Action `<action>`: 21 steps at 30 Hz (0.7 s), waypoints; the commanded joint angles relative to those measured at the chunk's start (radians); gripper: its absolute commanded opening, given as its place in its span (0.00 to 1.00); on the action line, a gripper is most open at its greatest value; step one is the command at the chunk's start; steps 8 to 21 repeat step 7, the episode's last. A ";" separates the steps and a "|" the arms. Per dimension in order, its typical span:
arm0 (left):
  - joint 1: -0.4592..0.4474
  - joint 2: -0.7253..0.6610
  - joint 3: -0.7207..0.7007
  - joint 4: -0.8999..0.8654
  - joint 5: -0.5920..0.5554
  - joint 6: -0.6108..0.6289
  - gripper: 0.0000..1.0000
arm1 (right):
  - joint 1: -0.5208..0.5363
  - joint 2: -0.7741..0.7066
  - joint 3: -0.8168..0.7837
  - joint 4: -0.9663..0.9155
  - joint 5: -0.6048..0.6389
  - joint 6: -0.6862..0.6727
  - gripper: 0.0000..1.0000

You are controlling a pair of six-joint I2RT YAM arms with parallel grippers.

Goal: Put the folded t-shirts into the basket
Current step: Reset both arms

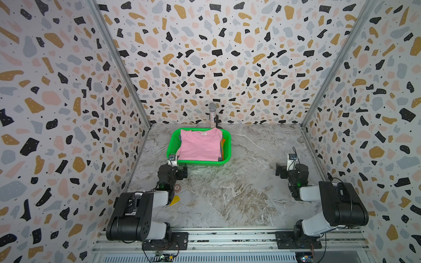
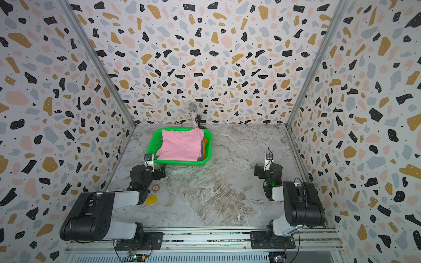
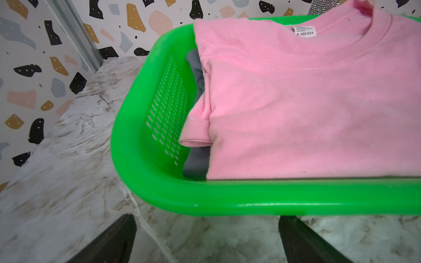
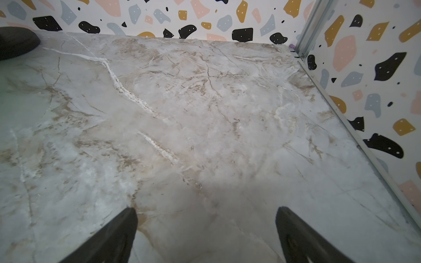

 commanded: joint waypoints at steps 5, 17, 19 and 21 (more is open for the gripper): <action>-0.005 -0.005 0.009 0.042 -0.015 -0.009 1.00 | 0.004 -0.015 0.017 0.007 -0.006 0.004 1.00; -0.005 -0.007 0.016 0.026 -0.021 -0.013 1.00 | 0.004 -0.015 0.016 0.006 -0.006 0.004 1.00; -0.005 -0.007 0.016 0.026 -0.021 -0.013 1.00 | 0.004 -0.015 0.016 0.006 -0.006 0.004 1.00; -0.005 -0.007 0.016 0.026 -0.021 -0.013 1.00 | 0.004 -0.015 0.016 0.006 -0.006 0.004 1.00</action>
